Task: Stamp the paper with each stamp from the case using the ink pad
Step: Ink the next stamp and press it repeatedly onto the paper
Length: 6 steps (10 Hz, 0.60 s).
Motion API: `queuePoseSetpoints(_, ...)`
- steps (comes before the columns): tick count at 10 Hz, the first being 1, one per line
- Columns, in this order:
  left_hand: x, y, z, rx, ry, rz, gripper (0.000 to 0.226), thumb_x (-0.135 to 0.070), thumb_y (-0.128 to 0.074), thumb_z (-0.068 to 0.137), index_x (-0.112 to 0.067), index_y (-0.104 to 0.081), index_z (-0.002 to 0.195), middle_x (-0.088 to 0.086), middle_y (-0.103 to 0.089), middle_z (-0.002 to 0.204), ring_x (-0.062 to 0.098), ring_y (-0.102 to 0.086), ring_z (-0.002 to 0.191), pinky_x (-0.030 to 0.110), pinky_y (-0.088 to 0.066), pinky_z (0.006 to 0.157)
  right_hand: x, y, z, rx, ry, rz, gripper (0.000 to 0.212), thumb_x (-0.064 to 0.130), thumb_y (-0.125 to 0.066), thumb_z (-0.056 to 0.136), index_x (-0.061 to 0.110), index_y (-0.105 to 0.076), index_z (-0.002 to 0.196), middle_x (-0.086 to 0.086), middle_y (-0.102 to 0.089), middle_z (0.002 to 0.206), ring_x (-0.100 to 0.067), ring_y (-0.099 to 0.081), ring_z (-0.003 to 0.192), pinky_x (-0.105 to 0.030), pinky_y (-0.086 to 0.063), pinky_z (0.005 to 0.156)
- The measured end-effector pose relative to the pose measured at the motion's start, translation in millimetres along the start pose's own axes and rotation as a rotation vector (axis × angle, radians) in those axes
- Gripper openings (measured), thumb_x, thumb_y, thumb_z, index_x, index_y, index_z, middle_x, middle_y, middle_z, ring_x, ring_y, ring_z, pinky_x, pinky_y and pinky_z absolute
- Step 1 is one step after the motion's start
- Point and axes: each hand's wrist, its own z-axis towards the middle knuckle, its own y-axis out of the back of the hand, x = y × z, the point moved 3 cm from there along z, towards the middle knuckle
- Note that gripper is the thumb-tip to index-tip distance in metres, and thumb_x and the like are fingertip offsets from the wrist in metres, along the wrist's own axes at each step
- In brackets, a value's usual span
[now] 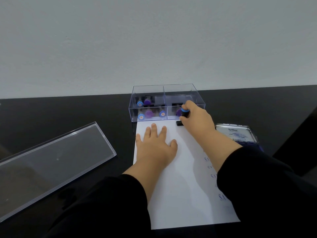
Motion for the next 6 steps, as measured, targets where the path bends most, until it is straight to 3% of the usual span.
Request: queuePoseSetpoints(6,0.4,-1.4,0.6,0.001,0.005,0.007,0.062,-0.053,-0.018,0.097,-0.03,0.001,0.152,0.001,0.011,0.16,0.02,0.009,0.147,0.048,0.007,0.115,1.4,1.0,-1.5,0.01,-0.011,-0.045,0.027,0.022,-0.053,0.094,0.021,-0.045,0.119,-0.008,-0.061,0.105,-0.021,-0.052,0.078,-0.032,-0.048,0.068)
